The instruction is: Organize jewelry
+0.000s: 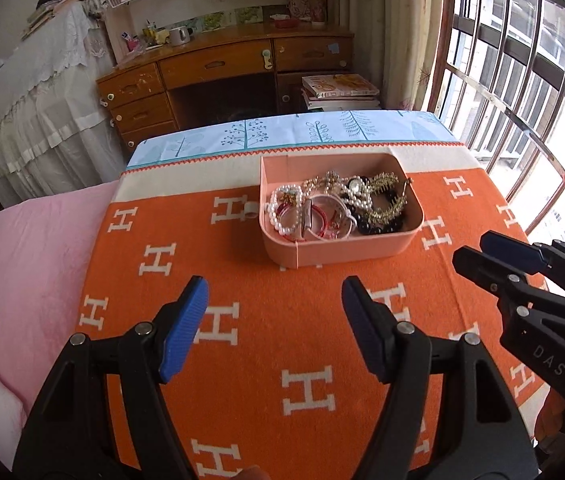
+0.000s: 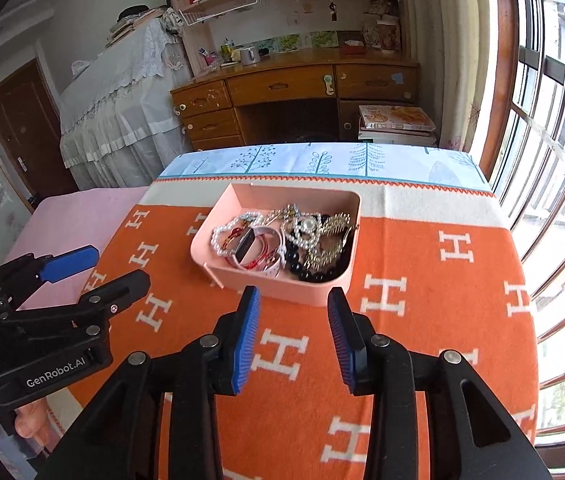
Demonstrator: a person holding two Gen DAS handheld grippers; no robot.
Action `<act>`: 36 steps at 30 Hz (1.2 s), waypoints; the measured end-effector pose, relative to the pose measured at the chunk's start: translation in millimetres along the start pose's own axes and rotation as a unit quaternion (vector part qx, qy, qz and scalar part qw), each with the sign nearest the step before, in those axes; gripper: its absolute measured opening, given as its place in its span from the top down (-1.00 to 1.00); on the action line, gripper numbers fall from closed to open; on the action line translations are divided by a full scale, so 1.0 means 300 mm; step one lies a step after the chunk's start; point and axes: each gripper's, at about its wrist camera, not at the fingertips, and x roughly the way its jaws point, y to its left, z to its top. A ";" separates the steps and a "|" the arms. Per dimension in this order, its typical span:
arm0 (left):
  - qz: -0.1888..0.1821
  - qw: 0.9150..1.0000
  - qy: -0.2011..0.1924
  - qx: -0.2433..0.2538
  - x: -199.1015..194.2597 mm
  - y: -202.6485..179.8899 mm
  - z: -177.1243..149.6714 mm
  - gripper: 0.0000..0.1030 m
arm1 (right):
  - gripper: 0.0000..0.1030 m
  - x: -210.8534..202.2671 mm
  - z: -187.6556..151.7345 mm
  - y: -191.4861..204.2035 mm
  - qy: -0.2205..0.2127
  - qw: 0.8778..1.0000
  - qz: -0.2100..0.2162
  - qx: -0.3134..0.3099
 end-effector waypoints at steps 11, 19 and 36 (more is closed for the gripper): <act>0.000 0.999 0.017 -0.035 -0.085 -0.049 -0.339 -0.31 | 0.29 -0.112 -0.385 0.041 0.014 0.999 0.037 0.037; 0.007 0.999 -0.010 -0.047 -0.206 -0.061 -0.379 -0.31 | 0.11 -0.238 -0.485 0.085 -0.018 0.999 0.034 0.035; 0.030 0.996 -0.064 -0.051 -0.343 -0.074 -0.374 -0.31 | -0.06 -0.363 -0.449 0.126 -0.074 0.997 0.019 0.019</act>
